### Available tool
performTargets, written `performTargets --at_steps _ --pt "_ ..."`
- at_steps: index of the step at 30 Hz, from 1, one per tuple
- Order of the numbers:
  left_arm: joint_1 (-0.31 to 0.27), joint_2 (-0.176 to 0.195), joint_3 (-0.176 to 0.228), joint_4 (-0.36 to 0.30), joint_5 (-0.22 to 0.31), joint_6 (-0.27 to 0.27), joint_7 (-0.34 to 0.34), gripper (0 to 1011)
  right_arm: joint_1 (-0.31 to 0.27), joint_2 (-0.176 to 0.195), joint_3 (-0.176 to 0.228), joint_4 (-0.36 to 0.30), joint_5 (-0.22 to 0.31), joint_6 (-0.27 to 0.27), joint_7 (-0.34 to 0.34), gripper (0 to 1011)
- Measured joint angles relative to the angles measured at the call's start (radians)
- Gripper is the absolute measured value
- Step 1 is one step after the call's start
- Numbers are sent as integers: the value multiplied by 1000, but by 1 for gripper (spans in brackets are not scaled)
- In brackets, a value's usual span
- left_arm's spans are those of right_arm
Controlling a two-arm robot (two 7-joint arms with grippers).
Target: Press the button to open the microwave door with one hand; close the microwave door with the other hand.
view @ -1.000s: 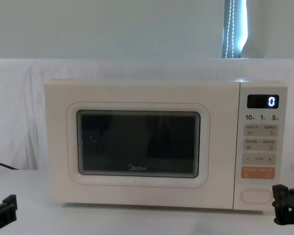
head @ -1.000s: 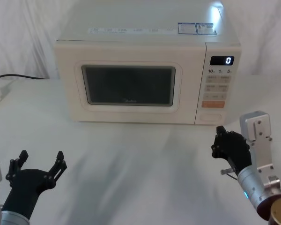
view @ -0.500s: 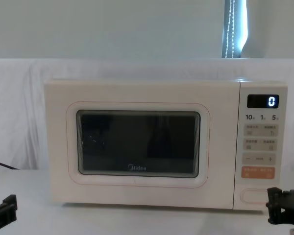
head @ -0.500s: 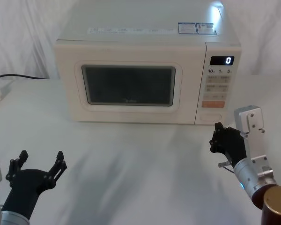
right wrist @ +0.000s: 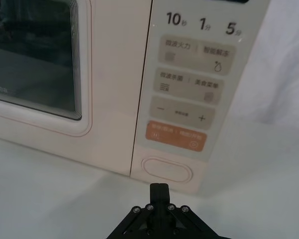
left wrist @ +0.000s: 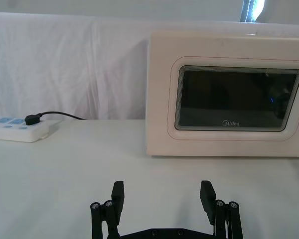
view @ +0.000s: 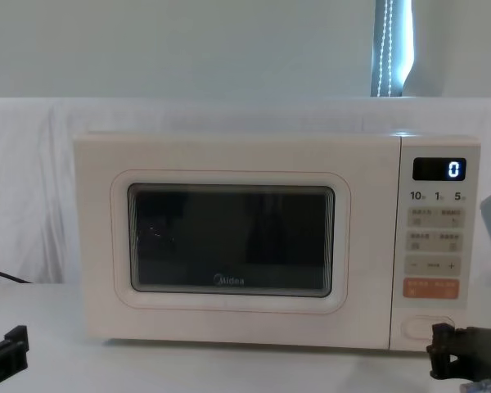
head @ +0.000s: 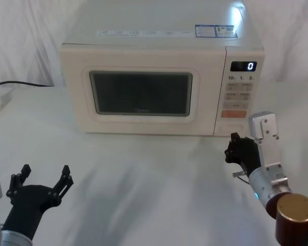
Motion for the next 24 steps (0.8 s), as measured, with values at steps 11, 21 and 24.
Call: performTargets --at_steps 11,21,24 --pt "0 0 0 0 0 0 0 1001 55 -16 3 83 -9 -10 -12 0" --pt "0 0 0 0 0 0 0 1001 96 -28 10 146 -13 -24 -20 0" --pt "0 0 0 0 0 0 0 1001 108 -30 14 161 -13 -27 -23 0"
